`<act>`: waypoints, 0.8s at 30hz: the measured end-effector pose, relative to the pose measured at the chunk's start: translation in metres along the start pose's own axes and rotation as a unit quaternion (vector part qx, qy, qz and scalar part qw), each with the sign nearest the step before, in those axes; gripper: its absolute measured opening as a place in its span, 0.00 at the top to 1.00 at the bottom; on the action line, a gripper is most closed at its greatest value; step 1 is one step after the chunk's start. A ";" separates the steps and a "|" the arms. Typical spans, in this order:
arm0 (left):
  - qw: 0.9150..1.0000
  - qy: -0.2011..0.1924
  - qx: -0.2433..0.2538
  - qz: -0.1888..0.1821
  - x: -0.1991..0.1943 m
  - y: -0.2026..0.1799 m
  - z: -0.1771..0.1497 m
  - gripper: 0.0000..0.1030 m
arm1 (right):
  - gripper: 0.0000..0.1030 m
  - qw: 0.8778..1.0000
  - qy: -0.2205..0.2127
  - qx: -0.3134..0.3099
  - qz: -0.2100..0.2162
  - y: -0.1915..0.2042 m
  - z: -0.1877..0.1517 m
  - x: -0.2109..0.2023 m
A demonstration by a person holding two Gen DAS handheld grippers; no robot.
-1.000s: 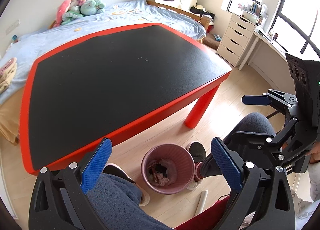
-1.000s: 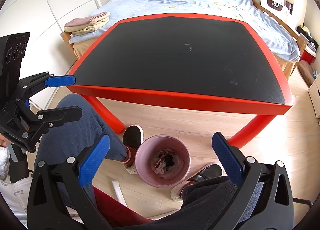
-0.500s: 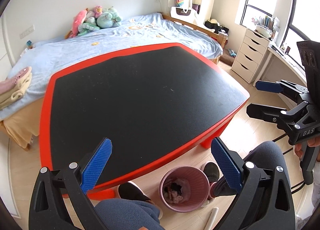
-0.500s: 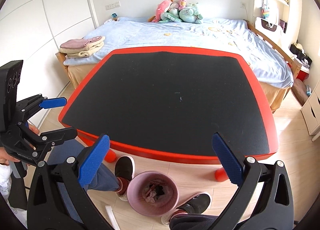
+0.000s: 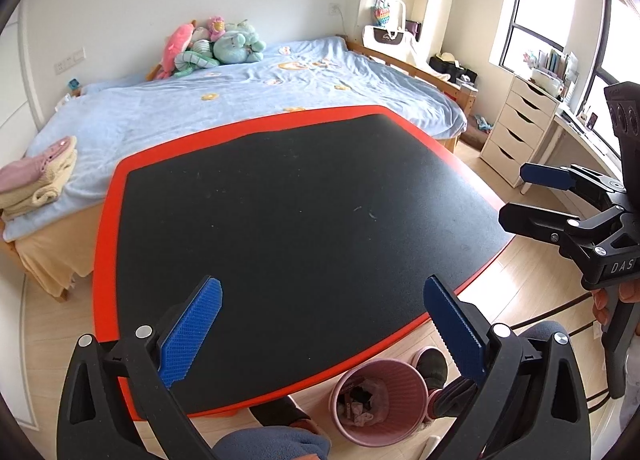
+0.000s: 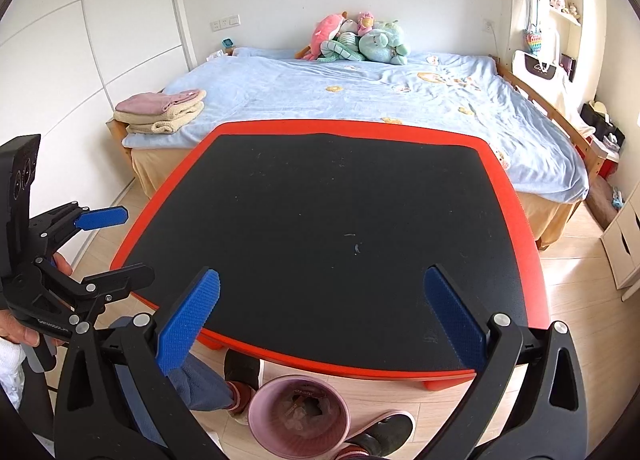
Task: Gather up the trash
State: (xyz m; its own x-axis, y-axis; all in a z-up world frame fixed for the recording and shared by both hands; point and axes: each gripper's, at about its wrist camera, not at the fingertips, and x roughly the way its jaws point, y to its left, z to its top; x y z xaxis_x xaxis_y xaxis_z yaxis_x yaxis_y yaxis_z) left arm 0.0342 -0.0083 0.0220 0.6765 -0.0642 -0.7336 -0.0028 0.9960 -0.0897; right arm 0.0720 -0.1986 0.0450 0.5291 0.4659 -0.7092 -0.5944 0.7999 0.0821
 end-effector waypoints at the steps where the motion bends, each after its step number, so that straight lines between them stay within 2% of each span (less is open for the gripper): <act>1: 1.000 0.001 -0.001 -0.003 0.001 0.000 0.001 0.06 | 0.03 1.000 0.000 0.000 0.000 0.000 0.000 0.001; 4: 1.000 -0.001 -0.003 -0.004 0.000 0.001 0.001 0.06 | 0.03 1.000 0.002 0.002 0.001 0.000 0.001 0.003; 8: 1.000 -0.012 -0.002 0.021 -0.002 0.002 0.003 0.06 | 0.03 1.000 0.002 0.001 0.001 0.000 0.000 0.002; 24: 1.000 -0.016 -0.010 0.010 -0.004 0.001 0.006 0.06 | 0.03 1.000 0.005 0.000 0.000 0.000 -0.003 0.004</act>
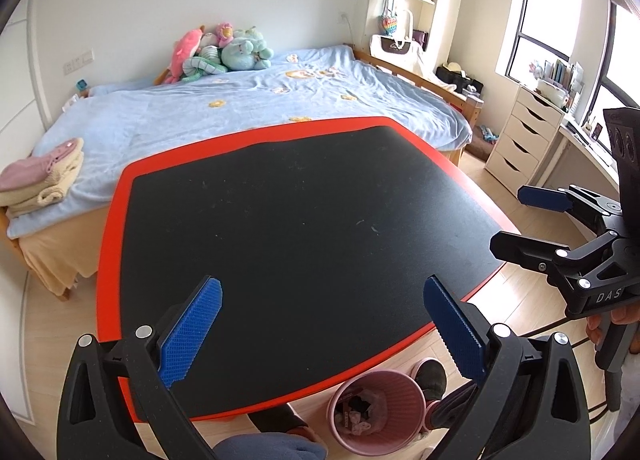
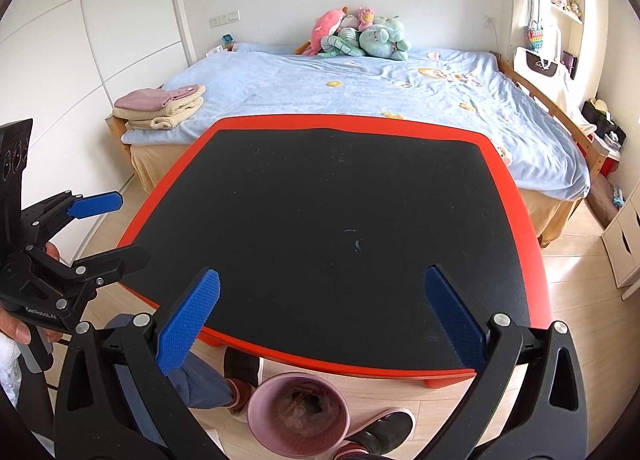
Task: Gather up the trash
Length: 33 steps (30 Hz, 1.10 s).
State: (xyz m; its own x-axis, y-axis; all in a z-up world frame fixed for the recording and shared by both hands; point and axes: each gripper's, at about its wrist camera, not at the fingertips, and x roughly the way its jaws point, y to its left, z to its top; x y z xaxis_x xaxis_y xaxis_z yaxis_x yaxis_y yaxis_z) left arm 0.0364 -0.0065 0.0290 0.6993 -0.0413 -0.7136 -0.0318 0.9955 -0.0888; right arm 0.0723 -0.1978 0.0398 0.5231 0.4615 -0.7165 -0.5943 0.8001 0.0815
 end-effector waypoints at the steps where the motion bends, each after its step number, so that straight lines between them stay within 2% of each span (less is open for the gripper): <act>1: 1.000 0.000 0.000 0.000 0.000 0.000 0.000 0.06 | 0.03 1.000 0.000 0.000 0.000 0.000 0.000 0.001; 33: 1.000 0.002 0.000 -0.002 0.001 -0.001 0.000 0.06 | 0.03 1.000 0.005 -0.004 -0.002 0.005 -0.003 0.006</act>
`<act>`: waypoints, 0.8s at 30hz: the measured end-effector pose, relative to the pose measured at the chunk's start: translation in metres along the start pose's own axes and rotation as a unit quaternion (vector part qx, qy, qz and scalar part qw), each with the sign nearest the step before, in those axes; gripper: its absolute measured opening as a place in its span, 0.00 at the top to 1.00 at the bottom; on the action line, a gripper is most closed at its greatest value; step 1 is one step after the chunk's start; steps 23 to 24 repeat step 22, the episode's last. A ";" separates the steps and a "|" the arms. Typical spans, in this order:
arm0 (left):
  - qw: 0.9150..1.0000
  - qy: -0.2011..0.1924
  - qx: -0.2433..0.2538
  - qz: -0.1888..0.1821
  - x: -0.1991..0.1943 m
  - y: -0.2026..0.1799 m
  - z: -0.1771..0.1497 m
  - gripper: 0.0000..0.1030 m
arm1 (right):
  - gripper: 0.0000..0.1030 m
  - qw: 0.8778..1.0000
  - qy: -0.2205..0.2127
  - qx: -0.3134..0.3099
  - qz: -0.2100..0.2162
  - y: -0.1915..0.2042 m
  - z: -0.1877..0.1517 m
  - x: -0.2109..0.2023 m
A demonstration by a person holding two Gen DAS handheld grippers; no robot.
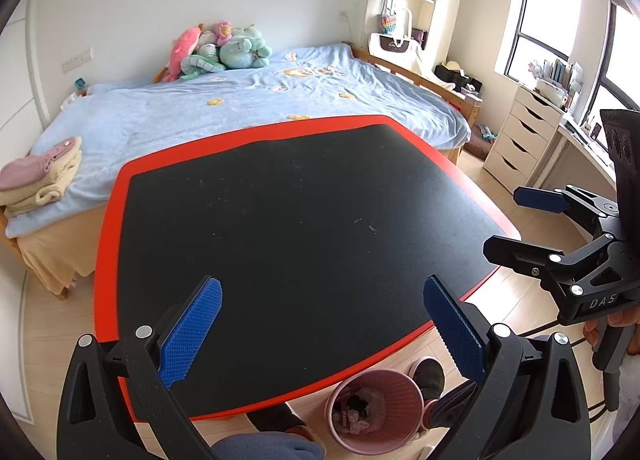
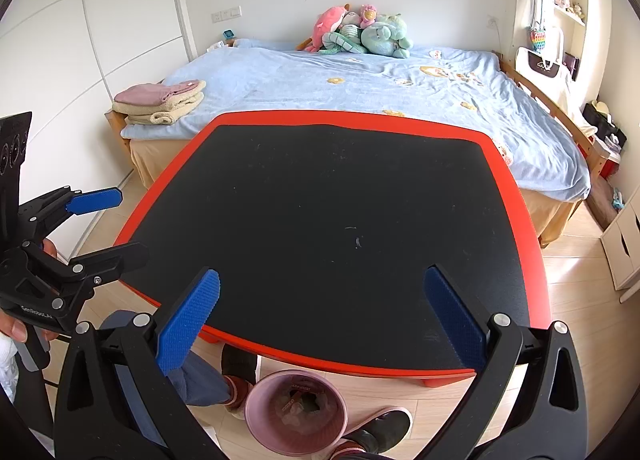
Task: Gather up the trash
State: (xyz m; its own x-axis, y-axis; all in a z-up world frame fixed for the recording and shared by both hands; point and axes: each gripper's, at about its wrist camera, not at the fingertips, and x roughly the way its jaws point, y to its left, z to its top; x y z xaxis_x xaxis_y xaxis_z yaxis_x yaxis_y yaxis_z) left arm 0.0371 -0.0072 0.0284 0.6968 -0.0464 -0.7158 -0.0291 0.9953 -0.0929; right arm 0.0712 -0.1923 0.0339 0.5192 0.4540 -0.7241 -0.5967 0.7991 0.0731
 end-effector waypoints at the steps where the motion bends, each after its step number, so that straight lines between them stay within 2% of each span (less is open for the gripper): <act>1: 1.000 0.000 0.000 -0.001 0.000 0.000 0.000 0.06 | 0.03 1.000 0.000 0.000 0.000 0.000 0.000 0.000; 24: 1.000 0.002 0.014 0.008 0.004 -0.008 -0.004 0.06 | 0.03 1.000 0.001 -0.001 0.001 0.000 -0.001 0.001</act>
